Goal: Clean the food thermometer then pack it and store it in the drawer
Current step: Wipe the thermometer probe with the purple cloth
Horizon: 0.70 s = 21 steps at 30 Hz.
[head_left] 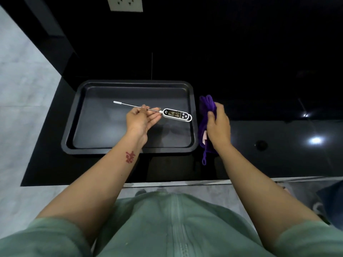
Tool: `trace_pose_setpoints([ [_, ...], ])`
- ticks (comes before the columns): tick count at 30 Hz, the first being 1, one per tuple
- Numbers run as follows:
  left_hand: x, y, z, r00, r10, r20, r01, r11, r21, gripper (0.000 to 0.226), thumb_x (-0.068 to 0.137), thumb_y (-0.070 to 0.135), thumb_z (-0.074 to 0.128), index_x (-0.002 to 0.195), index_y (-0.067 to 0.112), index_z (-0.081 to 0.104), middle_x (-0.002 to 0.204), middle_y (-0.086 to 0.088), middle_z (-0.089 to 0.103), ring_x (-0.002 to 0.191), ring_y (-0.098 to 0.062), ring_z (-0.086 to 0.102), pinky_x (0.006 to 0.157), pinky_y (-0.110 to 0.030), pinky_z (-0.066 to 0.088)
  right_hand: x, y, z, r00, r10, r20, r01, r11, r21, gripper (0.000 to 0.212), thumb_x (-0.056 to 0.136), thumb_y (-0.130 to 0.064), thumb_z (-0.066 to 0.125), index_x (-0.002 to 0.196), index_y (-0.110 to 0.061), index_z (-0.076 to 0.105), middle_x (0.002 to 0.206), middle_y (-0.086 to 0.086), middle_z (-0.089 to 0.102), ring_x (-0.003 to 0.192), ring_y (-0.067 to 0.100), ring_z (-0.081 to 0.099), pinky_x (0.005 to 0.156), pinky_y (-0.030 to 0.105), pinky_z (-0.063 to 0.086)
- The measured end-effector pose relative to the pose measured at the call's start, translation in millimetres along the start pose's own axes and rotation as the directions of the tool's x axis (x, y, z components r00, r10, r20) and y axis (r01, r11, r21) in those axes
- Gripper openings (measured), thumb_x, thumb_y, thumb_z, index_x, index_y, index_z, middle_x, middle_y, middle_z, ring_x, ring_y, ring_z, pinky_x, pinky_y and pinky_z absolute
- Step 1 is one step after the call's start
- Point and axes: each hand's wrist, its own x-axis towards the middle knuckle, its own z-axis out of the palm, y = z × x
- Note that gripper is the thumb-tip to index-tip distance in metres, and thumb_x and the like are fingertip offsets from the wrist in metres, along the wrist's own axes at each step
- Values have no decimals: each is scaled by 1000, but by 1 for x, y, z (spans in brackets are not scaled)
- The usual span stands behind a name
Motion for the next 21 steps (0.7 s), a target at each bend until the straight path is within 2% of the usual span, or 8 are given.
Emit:
trace_pose_setpoints([
  [3, 3, 10, -7, 1000, 17, -24, -17, 1000, -3, 23, 105, 14, 39, 86, 6, 50, 77, -17, 73, 69, -24, 75, 61, -29, 60, 0, -24, 12, 992, -64, 109, 51, 991, 123, 32, 98, -22, 42, 129, -27, 48, 113, -3, 64, 102, 18, 59, 80, 30, 41],
  [6, 5, 19, -12, 999, 26, -25, -27, 1000, -5, 23, 104, 13, 39, 86, 6, 50, 76, -17, 72, 67, -25, 74, 61, -30, 60, -3, -41, 22, 968, -180, 177, 151, 974, 166, 34, 97, -19, 41, 129, -27, 50, 115, -7, 63, 104, 11, 58, 84, 28, 44],
  [11, 4, 30, -17, 999, 27, -19, -27, 1000, 9, 23, 104, 9, 38, 83, 5, 47, 71, -17, 70, 56, -23, 72, 54, -28, 59, -14, -54, 32, 922, -300, 245, 285, 954, 96, 35, 95, -16, 43, 126, -25, 56, 121, -4, 60, 110, 16, 54, 96, 36, 43],
  [13, 2, 33, -19, 1000, 26, -12, -26, 1000, 5, 24, 104, 8, 39, 81, 5, 46, 68, -16, 70, 54, -22, 71, 53, -28, 59, -18, -57, 34, 899, -347, 269, 354, 935, 24, 34, 94, -23, 46, 127, -24, 57, 123, -2, 58, 113, 19, 51, 99, 34, 39],
  [15, -1, 34, -21, 1000, 24, -8, -24, 1000, 9, 24, 104, 7, 39, 81, 6, 46, 69, -17, 70, 54, -22, 71, 54, -28, 60, -22, -61, 35, 887, -370, 278, 393, 919, -31, 35, 94, -39, 47, 126, -26, 57, 123, -3, 57, 113, 18, 49, 99, 31, 36],
  [17, -3, 34, -22, 1000, 21, -6, -21, 1000, 16, 23, 104, 7, 39, 82, 6, 46, 73, -18, 69, 54, -22, 71, 55, -28, 60, -24, -66, 38, 894, -353, 275, 375, 926, -31, 39, 95, -50, 42, 121, -26, 58, 122, -3, 58, 113, 18, 49, 100, 35, 37],
  [19, -3, 34, -24, 1000, 19, 6, -19, 1000, 20, 23, 104, 7, 39, 82, 6, 47, 75, -19, 69, 56, -22, 71, 56, -28, 60, -23, -71, 41, 912, -304, 275, 316, 949, 1, 35, 96, -51, 40, 115, -28, 57, 119, -2, 59, 112, 20, 50, 100, 42, 40],
  [21, -4, 34, -25, 1000, 21, 19, -21, 999, 31, 22, 104, 7, 38, 83, 6, 47, 78, -19, 70, 59, -23, 72, 57, -28, 60, -22, -74, 44, 920, -276, 276, 290, 957, -8, 26, 96, -50, 42, 111, -32, 53, 115, -5, 58, 106, 19, 53, 93, 40, 43],
])
